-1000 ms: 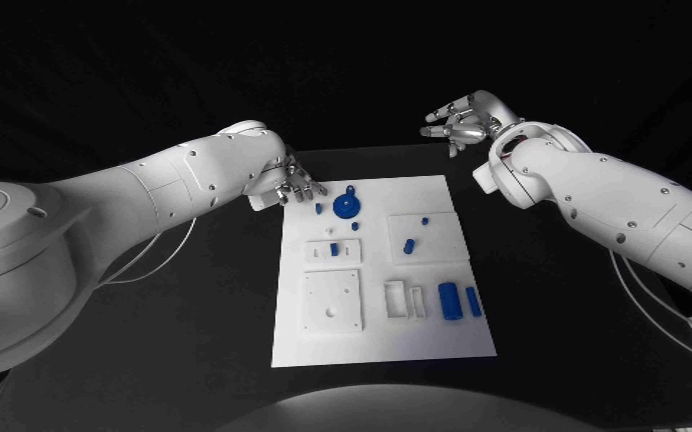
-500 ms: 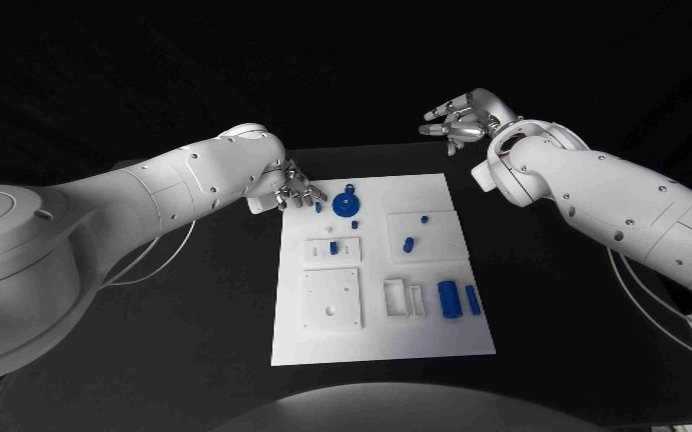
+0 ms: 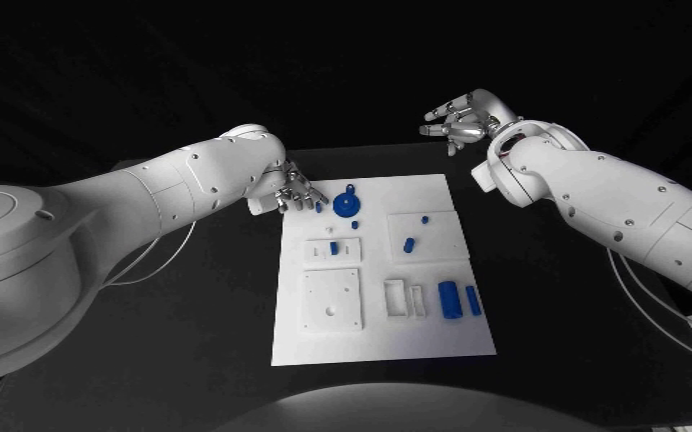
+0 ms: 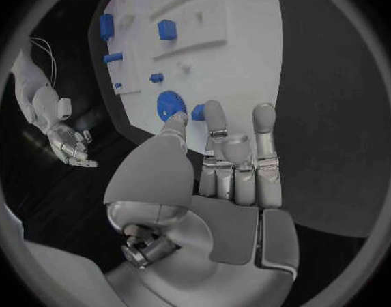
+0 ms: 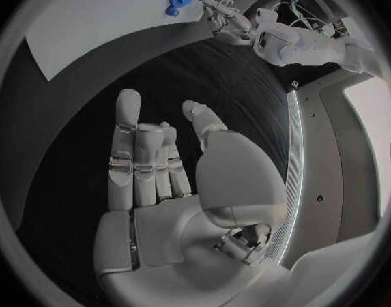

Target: Assemble the parts on the task board

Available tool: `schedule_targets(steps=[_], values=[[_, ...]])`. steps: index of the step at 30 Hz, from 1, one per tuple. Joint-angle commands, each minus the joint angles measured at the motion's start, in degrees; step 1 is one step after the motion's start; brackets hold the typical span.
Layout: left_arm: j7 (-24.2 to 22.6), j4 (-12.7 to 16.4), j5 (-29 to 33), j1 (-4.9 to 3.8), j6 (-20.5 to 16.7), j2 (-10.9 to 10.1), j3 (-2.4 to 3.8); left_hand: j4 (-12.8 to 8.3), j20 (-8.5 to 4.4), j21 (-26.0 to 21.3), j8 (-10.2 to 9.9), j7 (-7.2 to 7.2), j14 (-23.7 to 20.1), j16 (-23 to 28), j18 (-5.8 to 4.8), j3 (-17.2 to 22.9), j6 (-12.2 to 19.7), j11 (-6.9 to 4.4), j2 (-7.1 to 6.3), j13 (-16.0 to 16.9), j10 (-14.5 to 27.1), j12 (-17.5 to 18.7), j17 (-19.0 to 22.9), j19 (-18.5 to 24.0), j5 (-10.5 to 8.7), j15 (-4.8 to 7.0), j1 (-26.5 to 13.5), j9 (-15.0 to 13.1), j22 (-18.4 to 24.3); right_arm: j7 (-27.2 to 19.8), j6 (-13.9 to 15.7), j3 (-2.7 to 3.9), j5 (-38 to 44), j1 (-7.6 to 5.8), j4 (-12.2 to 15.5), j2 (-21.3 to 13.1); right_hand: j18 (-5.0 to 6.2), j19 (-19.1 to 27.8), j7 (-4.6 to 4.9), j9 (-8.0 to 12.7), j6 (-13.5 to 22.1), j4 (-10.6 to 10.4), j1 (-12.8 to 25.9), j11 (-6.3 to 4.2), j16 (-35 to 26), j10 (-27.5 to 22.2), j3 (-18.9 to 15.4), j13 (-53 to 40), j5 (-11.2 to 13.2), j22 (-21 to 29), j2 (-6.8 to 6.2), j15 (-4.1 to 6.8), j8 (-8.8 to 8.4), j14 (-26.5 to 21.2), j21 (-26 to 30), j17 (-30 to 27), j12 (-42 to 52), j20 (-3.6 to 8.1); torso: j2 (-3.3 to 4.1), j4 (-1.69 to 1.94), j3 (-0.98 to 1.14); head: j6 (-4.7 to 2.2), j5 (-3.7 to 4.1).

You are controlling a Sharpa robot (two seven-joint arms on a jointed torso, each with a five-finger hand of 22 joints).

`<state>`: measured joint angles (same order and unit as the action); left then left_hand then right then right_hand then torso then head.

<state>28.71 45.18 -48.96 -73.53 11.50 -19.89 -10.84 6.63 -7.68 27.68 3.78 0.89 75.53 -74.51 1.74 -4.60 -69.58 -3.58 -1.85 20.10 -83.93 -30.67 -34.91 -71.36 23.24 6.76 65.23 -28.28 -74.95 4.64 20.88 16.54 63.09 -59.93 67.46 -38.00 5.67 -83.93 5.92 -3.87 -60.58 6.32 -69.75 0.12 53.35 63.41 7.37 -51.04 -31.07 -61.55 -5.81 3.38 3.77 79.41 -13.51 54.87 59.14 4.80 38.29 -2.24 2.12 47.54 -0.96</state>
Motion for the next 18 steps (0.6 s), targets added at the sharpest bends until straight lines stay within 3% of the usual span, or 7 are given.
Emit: schedule_targets(steps=[1, 18], values=[[-0.57, 0.19, 1.20, 0.02, 1.71, 0.11, 0.01, -0.91, -0.06, -0.12, 0.08, -0.05, -0.42, -0.17, -0.78, -0.29, 0.56, 0.37, 1.05, 0.12, -2.18, 0.36, 0.09, 0.31, 0.13, -0.02, 0.10, 0.02, -1.05, -0.28, -0.58, 0.04, 0.26, -0.01, -0.08, 0.11, 0.43, -1.97, 0.08, 0.04, 0.15, -0.21, 0.41, -0.04, -0.06, -0.13, 0.02, 0.06, -0.20, 0.06, -0.04, 0.32, -0.19, -0.02, -0.09, 0.05, -0.34, 0.06, 0.05, -0.03, -0.01, 0.01, 0.02], [-1.17, 0.17, 2.72, 0.03, 0.83, 0.18, 0.01, -5.25, -0.16, -0.22, 0.16, -0.32, -0.42, -0.19, -0.83, -0.01, 0.84, 0.22, 5.27, 0.18, -2.20, 0.57, 0.40, 0.26, 1.23, 0.09, 3.52, -0.09, -1.05, -0.22, -0.56, 0.04, 0.41, -0.01, -0.30, 0.30, 0.42, -1.96, 0.07, 0.04, 0.10, -0.14, 0.45, -0.05, -0.06, -0.06, 0.19, 0.00, -0.33, 0.09, -0.06, 0.34, -0.19, 0.00, -0.15, 0.06, -0.26, 0.07, 0.12, -0.05, -0.01, 0.21, -0.02]])
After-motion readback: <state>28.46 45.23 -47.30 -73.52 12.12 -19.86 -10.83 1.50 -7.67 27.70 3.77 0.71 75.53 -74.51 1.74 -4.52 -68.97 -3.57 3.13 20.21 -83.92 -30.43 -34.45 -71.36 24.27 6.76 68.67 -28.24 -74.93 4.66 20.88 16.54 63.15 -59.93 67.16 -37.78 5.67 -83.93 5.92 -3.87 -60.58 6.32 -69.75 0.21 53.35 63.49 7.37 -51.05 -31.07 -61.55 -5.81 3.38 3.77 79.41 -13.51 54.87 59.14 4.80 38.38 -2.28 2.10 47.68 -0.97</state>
